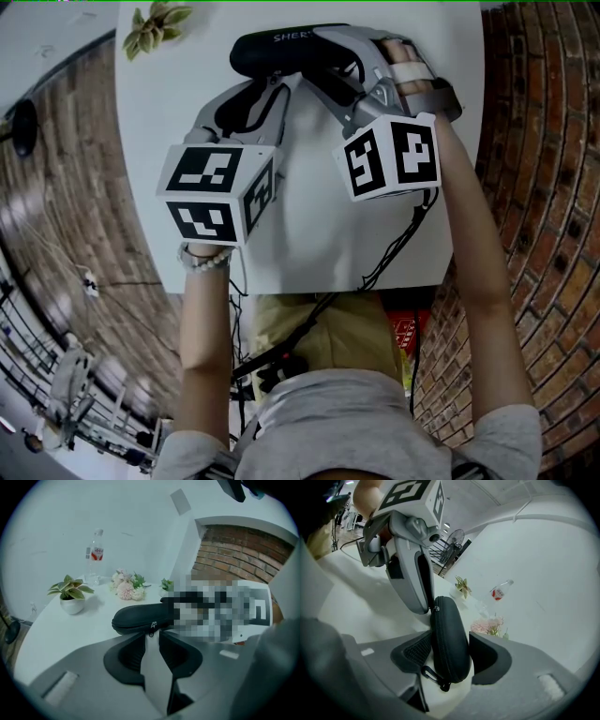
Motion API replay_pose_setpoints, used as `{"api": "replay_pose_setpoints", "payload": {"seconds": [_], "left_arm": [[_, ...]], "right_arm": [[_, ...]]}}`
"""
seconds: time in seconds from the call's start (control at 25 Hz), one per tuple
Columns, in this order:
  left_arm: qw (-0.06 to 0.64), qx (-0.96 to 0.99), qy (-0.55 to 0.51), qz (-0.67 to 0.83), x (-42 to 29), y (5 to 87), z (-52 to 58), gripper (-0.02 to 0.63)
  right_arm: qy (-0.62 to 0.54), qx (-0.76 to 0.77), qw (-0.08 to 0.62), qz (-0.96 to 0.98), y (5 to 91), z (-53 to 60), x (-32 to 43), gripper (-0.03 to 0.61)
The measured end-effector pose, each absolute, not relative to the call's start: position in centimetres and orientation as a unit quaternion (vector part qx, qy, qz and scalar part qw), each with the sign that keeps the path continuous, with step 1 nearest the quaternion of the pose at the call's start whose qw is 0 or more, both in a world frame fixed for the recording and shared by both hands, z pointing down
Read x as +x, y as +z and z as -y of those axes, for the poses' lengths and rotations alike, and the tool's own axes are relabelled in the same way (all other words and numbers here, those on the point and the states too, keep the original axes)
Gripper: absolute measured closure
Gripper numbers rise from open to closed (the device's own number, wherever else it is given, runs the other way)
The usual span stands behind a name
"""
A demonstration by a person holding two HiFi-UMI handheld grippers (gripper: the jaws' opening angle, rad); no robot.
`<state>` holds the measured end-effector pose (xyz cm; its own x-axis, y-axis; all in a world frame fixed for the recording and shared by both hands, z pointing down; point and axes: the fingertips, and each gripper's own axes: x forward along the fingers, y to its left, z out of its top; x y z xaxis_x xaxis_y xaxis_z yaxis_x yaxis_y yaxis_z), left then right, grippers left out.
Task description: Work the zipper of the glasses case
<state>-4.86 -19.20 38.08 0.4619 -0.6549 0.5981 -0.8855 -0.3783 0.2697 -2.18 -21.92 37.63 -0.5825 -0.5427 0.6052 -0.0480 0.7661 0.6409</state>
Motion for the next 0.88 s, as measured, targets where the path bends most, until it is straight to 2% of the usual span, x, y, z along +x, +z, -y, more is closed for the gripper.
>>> {"api": "replay_pose_setpoints", "payload": {"seconds": [0.32, 0.88], "left_arm": [[0.283, 0.800, 0.208, 0.486, -4.99, 38.43, 19.28, 0.569], [0.239, 0.808, 0.226, 0.488, -5.25, 37.69, 19.08, 0.578]], "right_arm": [[-0.293, 0.175, 0.421, 0.840, 37.62, 21.91, -2.25, 0.324], [-0.294, 0.176, 0.423, 0.838, 37.62, 21.94, -2.26, 0.324]]}}
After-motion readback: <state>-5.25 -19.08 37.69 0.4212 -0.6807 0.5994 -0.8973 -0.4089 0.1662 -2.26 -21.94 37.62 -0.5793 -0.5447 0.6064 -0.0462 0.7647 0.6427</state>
